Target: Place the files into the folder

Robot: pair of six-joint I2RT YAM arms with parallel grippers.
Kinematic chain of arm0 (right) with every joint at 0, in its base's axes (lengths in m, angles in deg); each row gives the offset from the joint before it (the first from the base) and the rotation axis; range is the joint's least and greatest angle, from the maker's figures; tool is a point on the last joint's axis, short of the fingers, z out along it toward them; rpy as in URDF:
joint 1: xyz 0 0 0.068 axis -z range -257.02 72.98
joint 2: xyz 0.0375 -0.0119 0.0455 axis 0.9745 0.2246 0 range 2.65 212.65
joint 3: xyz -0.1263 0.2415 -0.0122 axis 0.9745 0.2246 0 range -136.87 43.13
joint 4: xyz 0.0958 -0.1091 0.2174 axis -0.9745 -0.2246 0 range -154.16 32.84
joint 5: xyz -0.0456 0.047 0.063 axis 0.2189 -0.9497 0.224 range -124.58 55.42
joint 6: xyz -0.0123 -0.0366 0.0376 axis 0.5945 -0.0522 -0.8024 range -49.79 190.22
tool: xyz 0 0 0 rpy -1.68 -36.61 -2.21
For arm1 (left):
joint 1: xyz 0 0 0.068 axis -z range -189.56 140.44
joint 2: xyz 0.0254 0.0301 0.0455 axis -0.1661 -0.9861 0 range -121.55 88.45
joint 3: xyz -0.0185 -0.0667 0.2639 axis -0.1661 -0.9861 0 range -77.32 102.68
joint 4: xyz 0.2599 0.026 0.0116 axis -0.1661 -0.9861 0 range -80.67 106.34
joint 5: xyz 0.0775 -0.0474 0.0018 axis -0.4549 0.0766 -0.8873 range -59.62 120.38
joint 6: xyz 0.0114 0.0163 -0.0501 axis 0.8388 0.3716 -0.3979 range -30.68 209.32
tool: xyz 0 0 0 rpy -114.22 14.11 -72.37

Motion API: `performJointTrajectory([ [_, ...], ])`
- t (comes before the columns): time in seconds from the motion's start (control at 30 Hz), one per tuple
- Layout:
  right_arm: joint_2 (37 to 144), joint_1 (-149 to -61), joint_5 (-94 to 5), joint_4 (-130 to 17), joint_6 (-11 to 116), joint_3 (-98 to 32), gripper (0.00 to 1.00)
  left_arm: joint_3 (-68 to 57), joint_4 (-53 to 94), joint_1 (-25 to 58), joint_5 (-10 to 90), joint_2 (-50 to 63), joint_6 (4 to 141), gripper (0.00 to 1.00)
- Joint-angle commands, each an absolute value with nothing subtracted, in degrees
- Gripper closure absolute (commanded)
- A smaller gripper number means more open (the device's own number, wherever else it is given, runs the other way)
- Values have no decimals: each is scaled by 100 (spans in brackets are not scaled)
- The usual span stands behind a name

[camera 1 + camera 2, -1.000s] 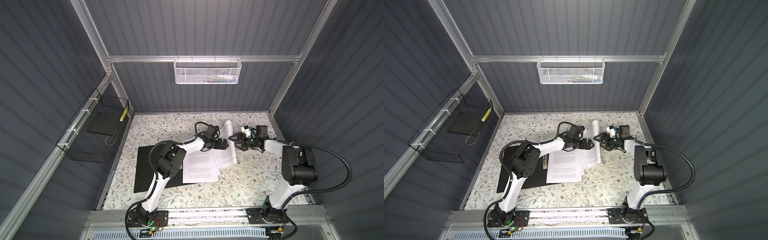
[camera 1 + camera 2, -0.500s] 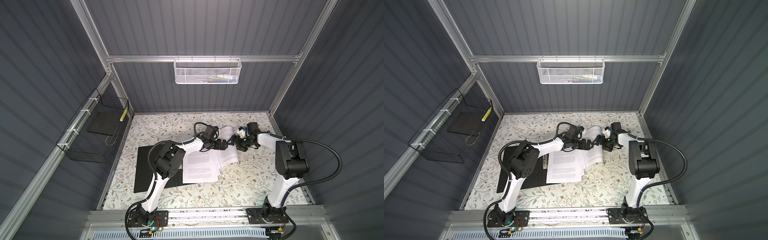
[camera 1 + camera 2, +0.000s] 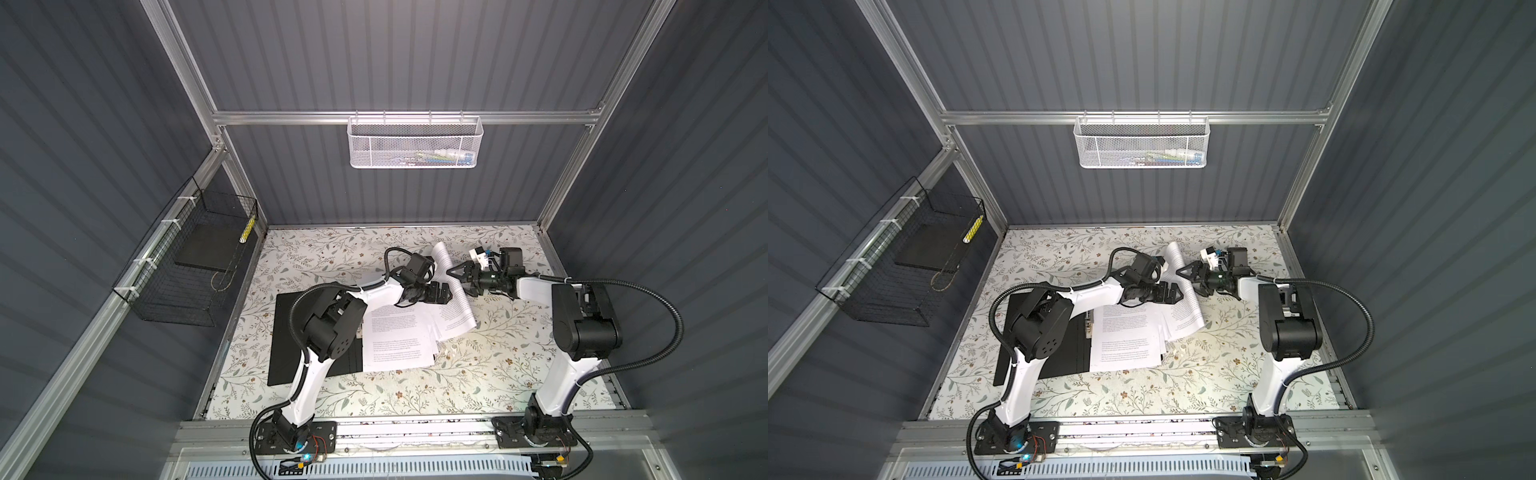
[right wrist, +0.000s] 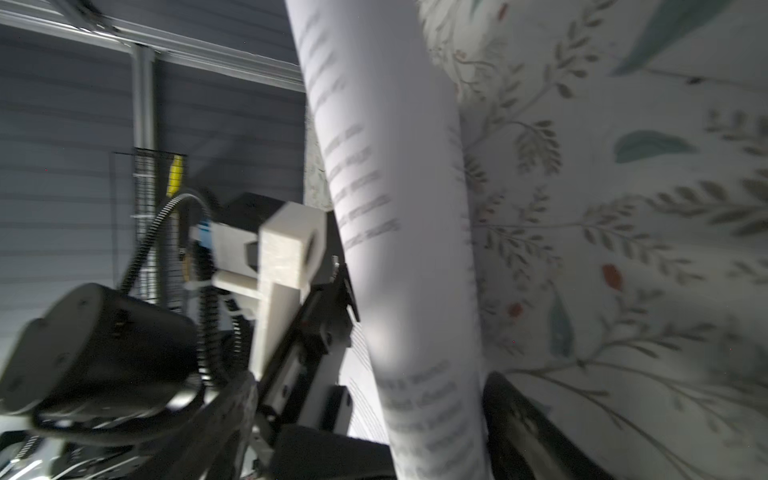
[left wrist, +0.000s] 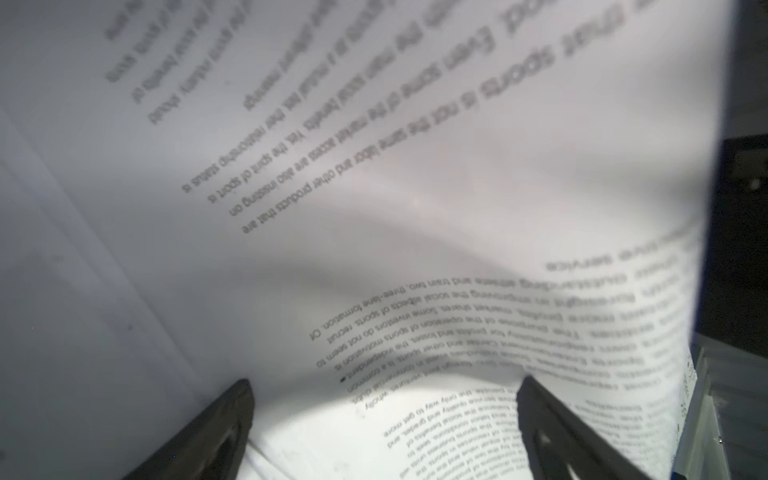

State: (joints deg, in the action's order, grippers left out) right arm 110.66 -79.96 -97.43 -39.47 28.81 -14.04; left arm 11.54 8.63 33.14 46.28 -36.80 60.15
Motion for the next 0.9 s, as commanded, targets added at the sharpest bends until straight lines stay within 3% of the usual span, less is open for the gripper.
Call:
performJointTrajectory([
  [0.0,11306,-7976,-10622,-1458,1339,-1066,16,938,699,3248,4596,-3453,6056,1],
  [0.1,11775,-7957,-10826,1565,-689,-823,18,838,781,3219,4636,-3416,6045,1],
  [0.2,12223,-7929,-10795,2364,-1421,-908,22,829,781,3198,4671,-3429,6040,1],
  [0.3,11878,-7930,-10447,426,165,-756,17,823,748,3196,4600,-3383,6055,1],
  [0.37,11177,-8018,-9915,-2644,2427,-958,1,836,690,3201,4546,-3347,6084,1],
  [0.43,10652,-8266,-8562,-5734,4549,-1614,1,855,665,3197,4542,-3342,6106,1],
  [0.47,10611,-8331,-8266,-6317,4939,-1846,1,870,656,3201,4548,-3345,6115,1],
  [0.57,10873,-8271,-8518,-6325,4772,-1946,1,899,659,3199,4559,-3363,6145,0],
  [0.73,10949,-8435,-8102,-6587,4957,-1992,1,835,678,3200,4542,-3322,6141,1],
  [0.87,10862,-8665,-6980,-7576,5547,-2333,1,803,666,3200,4547,-3224,6187,1],
])
